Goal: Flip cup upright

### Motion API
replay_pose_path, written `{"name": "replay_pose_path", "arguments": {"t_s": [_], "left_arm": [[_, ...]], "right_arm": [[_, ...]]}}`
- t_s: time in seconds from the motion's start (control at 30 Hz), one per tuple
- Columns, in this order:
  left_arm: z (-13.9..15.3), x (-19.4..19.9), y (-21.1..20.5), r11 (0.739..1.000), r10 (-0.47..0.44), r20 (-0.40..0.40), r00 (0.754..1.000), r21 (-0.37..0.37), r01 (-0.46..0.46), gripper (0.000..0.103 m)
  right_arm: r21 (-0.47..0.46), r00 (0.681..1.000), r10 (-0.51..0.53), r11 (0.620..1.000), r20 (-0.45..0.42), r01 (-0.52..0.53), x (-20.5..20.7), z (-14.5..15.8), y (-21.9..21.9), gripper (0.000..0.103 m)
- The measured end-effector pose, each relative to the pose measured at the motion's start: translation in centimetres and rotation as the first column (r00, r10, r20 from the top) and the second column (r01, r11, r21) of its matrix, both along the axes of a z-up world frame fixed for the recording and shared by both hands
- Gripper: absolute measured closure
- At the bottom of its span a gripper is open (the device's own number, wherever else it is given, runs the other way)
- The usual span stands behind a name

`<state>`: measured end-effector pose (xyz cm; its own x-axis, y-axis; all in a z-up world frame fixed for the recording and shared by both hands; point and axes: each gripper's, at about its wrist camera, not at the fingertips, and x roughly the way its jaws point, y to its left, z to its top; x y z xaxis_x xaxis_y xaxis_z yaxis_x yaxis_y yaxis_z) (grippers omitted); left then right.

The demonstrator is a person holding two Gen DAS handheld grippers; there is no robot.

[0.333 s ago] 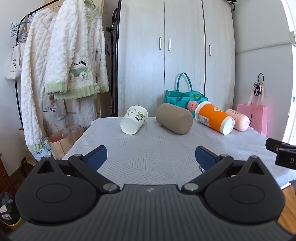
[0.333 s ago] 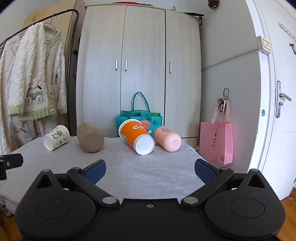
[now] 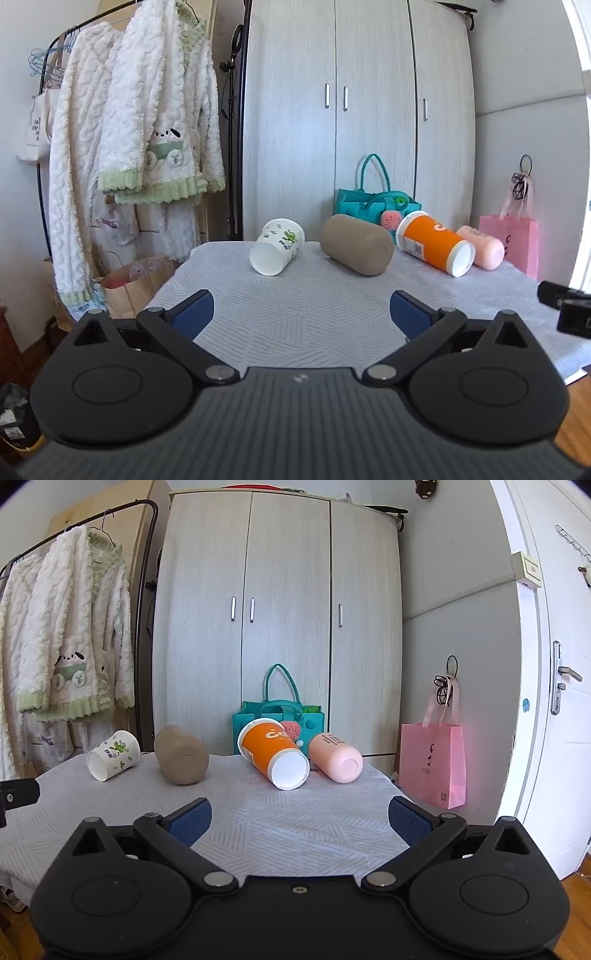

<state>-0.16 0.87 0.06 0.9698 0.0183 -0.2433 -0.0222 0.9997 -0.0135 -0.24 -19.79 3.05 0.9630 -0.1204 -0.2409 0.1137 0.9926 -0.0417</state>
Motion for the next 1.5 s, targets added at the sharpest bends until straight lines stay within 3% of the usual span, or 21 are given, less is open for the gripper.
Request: {"name": "replay_pose_path", "arguments": {"t_s": [0.13,0.8,1.5], "left_arm": [[0.2,-0.1,0.1,0.999,0.022,0.011,1.0,0.034,-0.023,0.0],[0.5,-0.6,0.4,1.0,-0.004,0.011,1.0,0.004,0.004,0.0],[0.2,-1.7,0.7,0.999,-0.035,0.132,0.991,-0.027,0.039,0.0]], "right_arm": [[-0.005,1.0,0.001,1.0,0.003,-0.001,0.0,0.1,0.1,0.0],[-0.018,1.0,0.007,1.0,-0.003,-0.007,-0.3,0.1,0.5,0.0],[-0.026,1.0,0.014,1.0,-0.008,-0.014,-0.4,0.2,0.8,0.0]]}}
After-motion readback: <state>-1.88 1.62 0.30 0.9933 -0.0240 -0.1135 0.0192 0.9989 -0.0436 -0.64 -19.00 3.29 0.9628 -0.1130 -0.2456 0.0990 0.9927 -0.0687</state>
